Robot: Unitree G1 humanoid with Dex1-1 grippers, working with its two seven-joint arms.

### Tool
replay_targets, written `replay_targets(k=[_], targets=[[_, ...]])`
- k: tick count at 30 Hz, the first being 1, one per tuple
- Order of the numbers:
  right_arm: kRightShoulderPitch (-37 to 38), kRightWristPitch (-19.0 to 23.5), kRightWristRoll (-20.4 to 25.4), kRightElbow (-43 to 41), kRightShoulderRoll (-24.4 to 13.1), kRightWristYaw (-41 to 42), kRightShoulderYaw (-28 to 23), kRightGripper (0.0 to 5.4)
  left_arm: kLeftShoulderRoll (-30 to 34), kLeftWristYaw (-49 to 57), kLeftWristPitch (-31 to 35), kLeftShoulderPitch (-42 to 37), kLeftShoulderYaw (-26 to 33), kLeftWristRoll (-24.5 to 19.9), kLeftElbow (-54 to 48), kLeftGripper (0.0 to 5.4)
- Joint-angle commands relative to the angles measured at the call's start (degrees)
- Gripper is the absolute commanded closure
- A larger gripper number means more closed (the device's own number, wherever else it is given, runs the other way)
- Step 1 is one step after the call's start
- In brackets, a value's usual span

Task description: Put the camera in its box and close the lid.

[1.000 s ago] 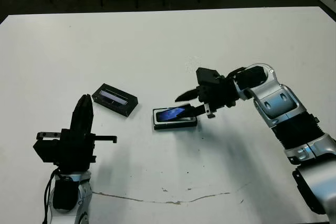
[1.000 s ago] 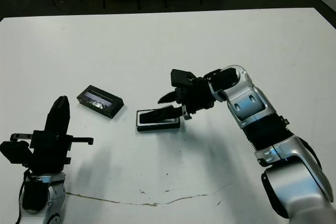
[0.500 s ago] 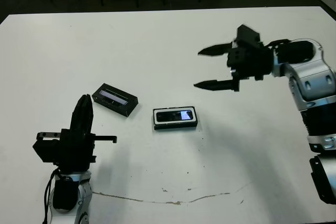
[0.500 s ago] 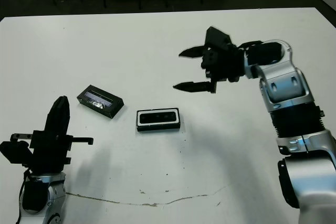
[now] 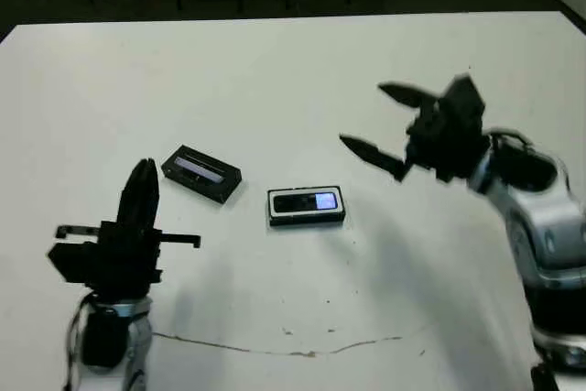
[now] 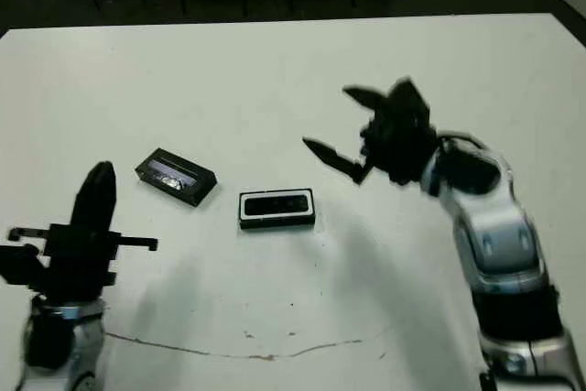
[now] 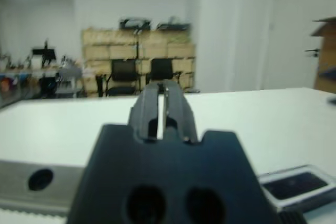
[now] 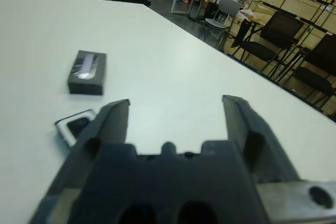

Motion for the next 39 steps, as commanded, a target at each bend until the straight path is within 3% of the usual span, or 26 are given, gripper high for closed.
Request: replay_targets(k=[1,4,8,11,14,18,24,32,39], targets=[[5.2,-0.3,1.7,-3.8,-1.5,-0.2,-1.2,2.21,10.3,-3.9,11.1,-1.3,4.9,-3.3,-11.2,5.4],[7.8,-1.0,2.2,-5.8,-1.7,-0.7,-1.5,2.75,20.8,-8.4,19.2,-10.7,9.6,-7.0,-14.3,5.4],[8.3,-0.5,3.3,-6.7,-1.6,-1.5,-1.5,3.48,32.7,-14.2,31.2,-28.1,7.7,-9.4,-9.5,5.4],[8.0,0.9,4.3,-7.3,-1.9,-2.2,-1.4,4.03,38.4,-20.6,38.5,-41.4,1.3,-9.4,-1.0,5.4],[7.8,1.2,4.2,-7.7,-2.4,-2.8,-1.0,4.6,43.0,-31.1,41.0,-53.8,-8.4,-5.3,10.6,5.4],[8.4,0.6,4.2,-8.3,-2.7,-3.6,-0.8,5.33,40.4,-35.5,37.8,-62.2,-18.8,3.9,23.9,5.4],[9.3,-1.1,4.7,-8.7,-2.6,-3.8,-0.3,5.38,32.7,-37.2,34.7,-67.9,-28.0,13.9,39.8,5.4],[10.0,-3.5,6.0,-7.1,-2.2,-2.5,0.0,5.38,26.8,-44.4,30.2,-73.0,-36.5,23.8,54.4,5.4],[10.1,-5.5,7.5,-5.2,-2.0,-1.3,0.5,5.38,22.2,-48.4,26.6,-74.1,-38.4,27.4,64.0,5.4]])
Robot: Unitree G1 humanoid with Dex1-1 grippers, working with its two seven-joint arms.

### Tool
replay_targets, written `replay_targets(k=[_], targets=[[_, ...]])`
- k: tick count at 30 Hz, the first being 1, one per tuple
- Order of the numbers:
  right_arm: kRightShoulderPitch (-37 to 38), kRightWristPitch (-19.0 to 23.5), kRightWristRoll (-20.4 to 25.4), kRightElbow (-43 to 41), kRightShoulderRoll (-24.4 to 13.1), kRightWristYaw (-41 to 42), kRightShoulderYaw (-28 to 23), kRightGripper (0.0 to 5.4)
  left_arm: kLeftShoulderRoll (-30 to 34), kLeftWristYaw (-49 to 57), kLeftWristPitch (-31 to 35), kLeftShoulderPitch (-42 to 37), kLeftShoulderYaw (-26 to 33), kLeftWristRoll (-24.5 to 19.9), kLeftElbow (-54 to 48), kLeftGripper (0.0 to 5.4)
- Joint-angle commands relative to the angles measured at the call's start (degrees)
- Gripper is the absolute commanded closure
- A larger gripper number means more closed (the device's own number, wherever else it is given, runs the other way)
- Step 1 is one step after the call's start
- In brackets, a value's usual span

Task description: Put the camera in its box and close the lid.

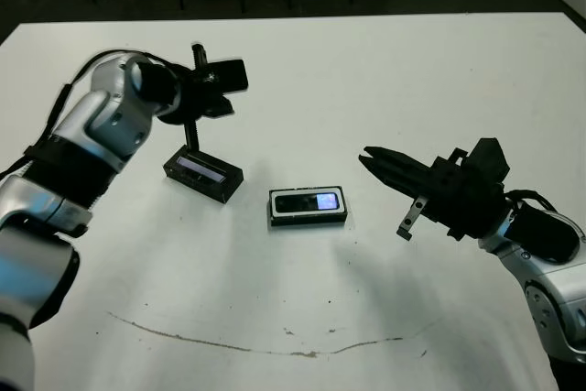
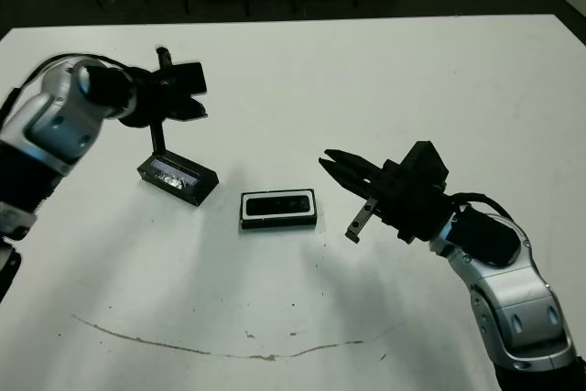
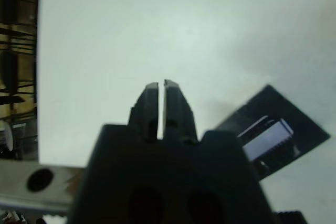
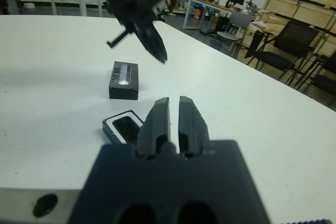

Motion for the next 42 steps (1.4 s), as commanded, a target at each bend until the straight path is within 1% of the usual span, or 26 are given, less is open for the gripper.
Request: replay_targets(k=[1,6,10,12,16,20,23,26,31,36,42], targets=[[0.7,-0.9,0.4,1.2,0.0,0.5,0.5,5.38,-2.0,-2.5,0.2,-0.9,-1.2,1.9,4.3,5.4],[0.6,-0.2,-0.3,0.7,-0.6,-0.1,1.1,5.38,-5.5,-5.3,1.2,-2.3,-3.2,5.0,11.2,5.4],[0.7,-0.4,0.4,1.1,-0.4,0.1,0.8,5.38,-5.7,-7.1,-2.1,-2.1,-3.2,5.8,11.4,5.4],[0.5,0.5,0.7,0.8,-0.8,0.0,0.6,5.38,-6.1,-8.0,-2.4,-2.3,-3.5,6.3,12.0,5.4],[0.3,1.1,1.1,0.3,-1.1,-0.3,0.2,5.38,-6.9,-11.6,-0.7,-2.8,-4.2,7.4,12.6,5.4],[0.3,1.0,1.0,0.0,-1.4,-0.6,-0.1,5.38,-6.7,-15.1,-0.6,-3.3,-4.3,8.3,12.6,5.4],[0.3,1.2,1.2,0.0,-1.3,-0.6,-0.2,5.38,-6.1,-18.3,-1.8,-3.3,-3.8,7.8,12.9,5.4],[0.1,0.5,1.1,0.4,-1.3,-0.3,-0.2,5.38,-6.1,-20.6,1.7,-3.0,-3.4,8.0,13.0,5.4],[0.3,0.8,1.3,0.2,-1.3,-0.6,-0.6,5.38,-3.6,-24.1,4.2,-0.5,-3.1,7.7,7.0,5.4],[0.5,2.4,1.8,-0.6,-1.3,-1.0,-1.0,5.38,-1.3,-29.3,9.9,1.6,-4.8,8.4,0.5,5.4],[0.5,2.1,1.9,-0.3,-1.5,-0.7,-1.2,5.38,2.1,-31.1,8.2,5.1,-7.0,9.3,-5.4,5.4]])
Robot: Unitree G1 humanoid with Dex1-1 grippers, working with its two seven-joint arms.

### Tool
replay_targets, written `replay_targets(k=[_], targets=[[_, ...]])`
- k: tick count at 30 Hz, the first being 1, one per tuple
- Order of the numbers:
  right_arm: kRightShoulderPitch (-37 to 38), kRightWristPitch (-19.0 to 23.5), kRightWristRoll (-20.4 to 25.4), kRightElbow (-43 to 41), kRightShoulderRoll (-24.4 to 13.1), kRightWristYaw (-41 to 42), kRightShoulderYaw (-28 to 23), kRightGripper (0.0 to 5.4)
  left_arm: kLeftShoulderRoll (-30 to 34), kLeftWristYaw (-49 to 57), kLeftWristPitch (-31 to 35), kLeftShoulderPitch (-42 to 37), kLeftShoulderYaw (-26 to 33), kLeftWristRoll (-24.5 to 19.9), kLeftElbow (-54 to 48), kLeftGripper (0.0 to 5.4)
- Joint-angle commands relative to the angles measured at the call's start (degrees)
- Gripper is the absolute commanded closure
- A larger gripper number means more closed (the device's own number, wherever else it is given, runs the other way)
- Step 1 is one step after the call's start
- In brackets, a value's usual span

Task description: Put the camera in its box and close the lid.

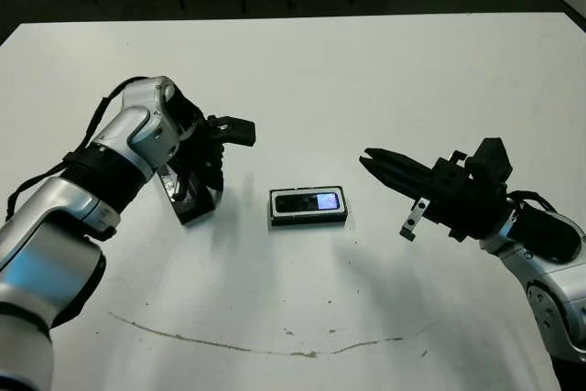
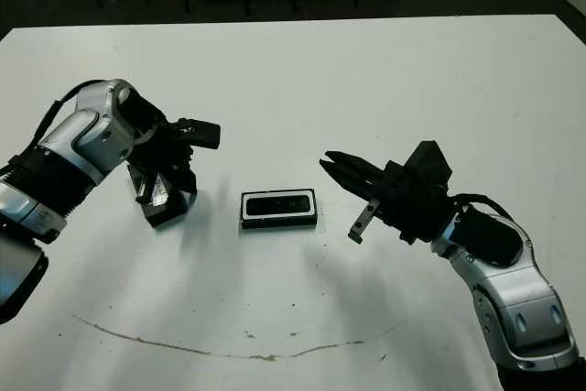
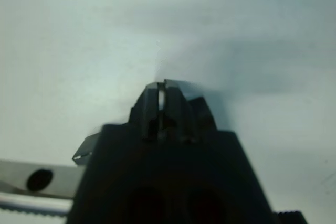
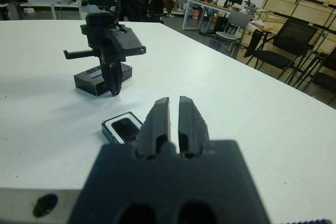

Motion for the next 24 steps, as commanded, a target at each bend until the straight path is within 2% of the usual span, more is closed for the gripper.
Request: replay_targets(k=[1,13,18,24], targets=[[0.6,0.7,0.2,0.5,-1.1,0.1,-0.3,5.38,2.6,-1.2,-0.5,3.9,-1.9,0.9,-2.5,5.4],[1.1,-0.2,0.6,1.2,-0.9,0.6,-0.5,5.38,7.7,-4.2,-0.1,7.9,-3.6,0.9,-9.4,5.4],[1.2,-0.8,0.8,1.9,-0.8,1.0,-0.6,5.38,10.6,-3.6,-9.3,9.3,-2.8,-0.2,-10.4,5.4],[1.3,-1.3,0.7,2.1,-0.8,1.0,-0.5,5.38,11.3,-4.8,-11.2,10.4,-1.0,-2.6,-11.2,5.4]])
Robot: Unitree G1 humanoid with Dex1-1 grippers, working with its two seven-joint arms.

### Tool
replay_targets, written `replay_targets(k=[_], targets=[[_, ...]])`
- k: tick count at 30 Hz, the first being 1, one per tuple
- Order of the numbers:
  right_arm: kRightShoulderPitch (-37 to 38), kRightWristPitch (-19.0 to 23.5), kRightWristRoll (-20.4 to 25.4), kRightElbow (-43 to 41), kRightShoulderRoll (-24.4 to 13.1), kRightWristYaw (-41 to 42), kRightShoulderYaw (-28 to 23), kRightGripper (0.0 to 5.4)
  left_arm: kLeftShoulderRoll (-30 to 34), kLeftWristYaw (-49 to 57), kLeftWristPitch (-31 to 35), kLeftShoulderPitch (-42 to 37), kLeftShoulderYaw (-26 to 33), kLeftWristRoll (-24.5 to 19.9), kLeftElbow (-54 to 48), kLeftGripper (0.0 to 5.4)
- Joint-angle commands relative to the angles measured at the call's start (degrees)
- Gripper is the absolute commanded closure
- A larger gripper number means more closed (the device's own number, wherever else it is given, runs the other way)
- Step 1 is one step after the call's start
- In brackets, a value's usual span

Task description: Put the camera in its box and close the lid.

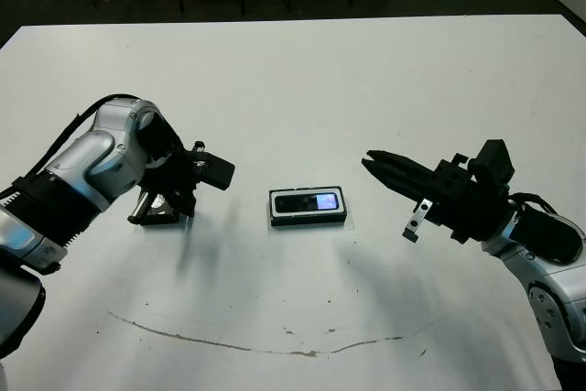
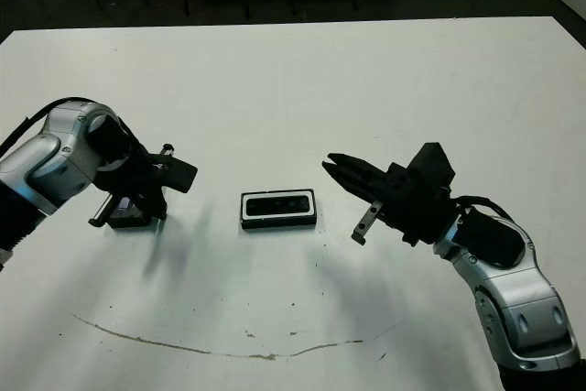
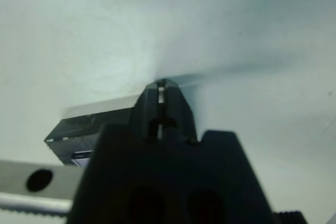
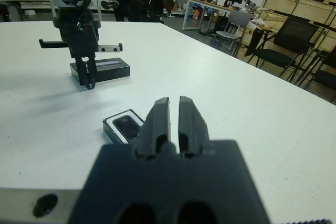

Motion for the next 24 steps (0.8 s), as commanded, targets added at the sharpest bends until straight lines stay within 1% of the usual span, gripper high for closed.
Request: replay_targets(k=[1,2,4,7,8,11,15,17,19,21,24], targets=[[0.6,0.2,0.1,0.5,-0.7,0.2,-0.1,5.38,0.5,-1.4,0.7,3.4,-1.1,-1.4,-1.1,5.4],[0.6,0.3,0.1,0.5,-0.7,0.2,-0.1,5.38,0.4,-1.5,2.3,3.5,-1.2,-1.6,-2.3,5.4],[0.6,0.3,0.0,0.5,-0.7,0.1,0.0,5.38,0.0,-1.5,5.5,4.0,-0.2,-3.4,-5.1,5.4],[0.6,0.4,-0.5,0.3,-0.9,-0.1,0.3,5.38,-0.2,-0.6,5.8,6.0,5.1,-9.3,-10.8,5.4],[0.6,0.3,-0.6,0.2,-0.9,-0.1,0.3,5.38,-0.3,0.2,7.1,6.5,6.8,-11.0,-12.5,5.4],[0.8,0.7,-0.3,0.1,-0.7,-0.3,0.3,5.38,-0.4,3.9,12.7,8.4,11.4,-14.7,-17.5,5.4],[0.8,0.2,-0.3,0.3,-0.5,-0.3,0.4,5.38,-1.0,12.8,17.5,12.8,20.7,-20.3,-24.1,5.4],[0.8,0.6,-0.3,0.1,-0.6,-0.4,0.4,5.38,-2.4,18.2,20.6,15.7,26.0,-23.7,-27.0,5.4],[0.8,-0.1,-0.2,0.5,-0.4,-0.2,0.4,5.38,-4.3,24.3,21.7,19.6,31.4,-26.5,-30.2,5.4],[0.9,-0.6,-0.3,0.8,-0.3,-0.1,0.4,5.38,-6.8,31.0,22.5,24.0,36.3,-28.7,-34.2,5.4],[0.9,-0.2,-0.2,0.7,-0.3,-0.3,0.4,5.38,-12.5,43.9,26.6,31.0,42.4,-29.4,-43.2,5.4]])
